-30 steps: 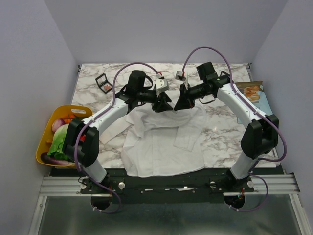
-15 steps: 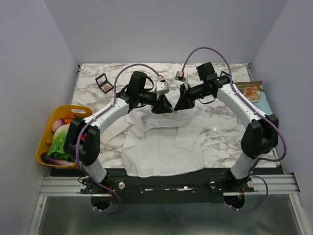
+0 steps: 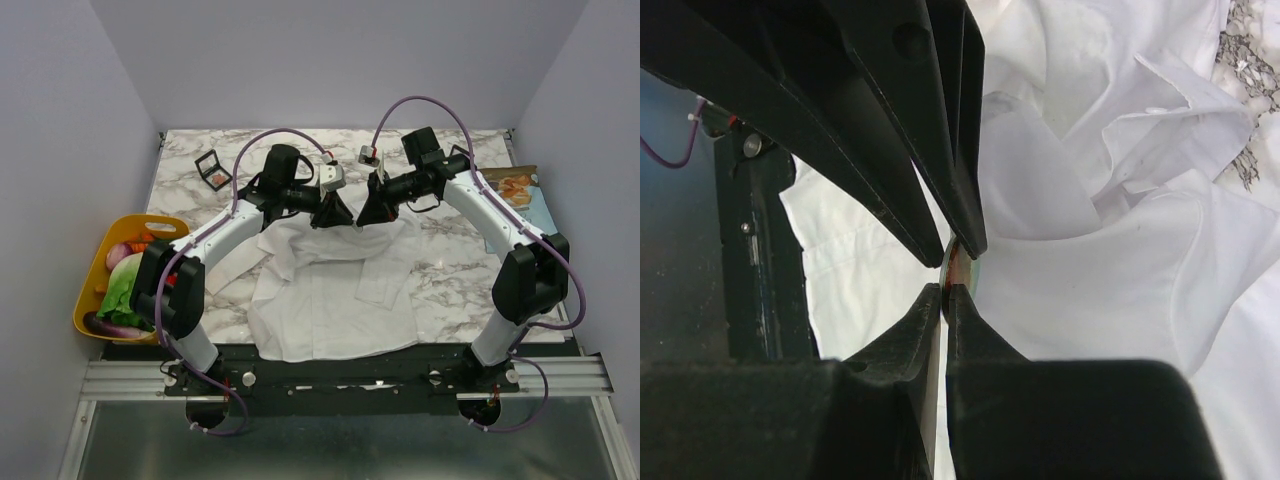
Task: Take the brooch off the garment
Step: Remove the brooch from the clothes.
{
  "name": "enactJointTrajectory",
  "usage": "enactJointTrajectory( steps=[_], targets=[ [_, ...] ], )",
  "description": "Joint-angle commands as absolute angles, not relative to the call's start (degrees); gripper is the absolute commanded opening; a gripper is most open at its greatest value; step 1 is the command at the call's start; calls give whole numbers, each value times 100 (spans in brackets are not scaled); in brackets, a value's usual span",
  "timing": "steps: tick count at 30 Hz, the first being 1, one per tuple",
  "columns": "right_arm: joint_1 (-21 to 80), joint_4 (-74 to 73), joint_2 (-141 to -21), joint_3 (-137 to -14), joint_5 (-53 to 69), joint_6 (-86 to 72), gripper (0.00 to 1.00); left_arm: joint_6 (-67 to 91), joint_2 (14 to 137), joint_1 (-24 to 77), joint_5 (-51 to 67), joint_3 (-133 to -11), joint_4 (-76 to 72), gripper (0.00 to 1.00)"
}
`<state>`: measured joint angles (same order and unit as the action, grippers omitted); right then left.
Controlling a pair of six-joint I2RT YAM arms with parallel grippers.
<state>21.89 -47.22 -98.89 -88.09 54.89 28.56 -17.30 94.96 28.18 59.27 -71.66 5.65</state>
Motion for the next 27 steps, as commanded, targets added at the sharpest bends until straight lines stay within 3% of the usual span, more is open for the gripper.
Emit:
enactJointTrajectory(
  steps=[1, 9, 23, 27],
  targets=[
    [2171, -4720, -9958, -8771, 5432, 2892, 12, -1722, 9598, 2804, 6143, -7145, 536, 28],
    [2171, -4693, -9976, -8754, 5396, 2883, 12, -1863, 9668, 2804, 6214, -7198, 826, 32],
    [2171, -4693, -10028, -8754, 5379, 2865, 13, -1538, 9677, 2804, 6161, -7075, 343, 20],
    [2171, -4693, -10020, -8763, 5379, 2865, 13, -1512, 9703, 2804, 6196, -7075, 334, 4]
  ],
)
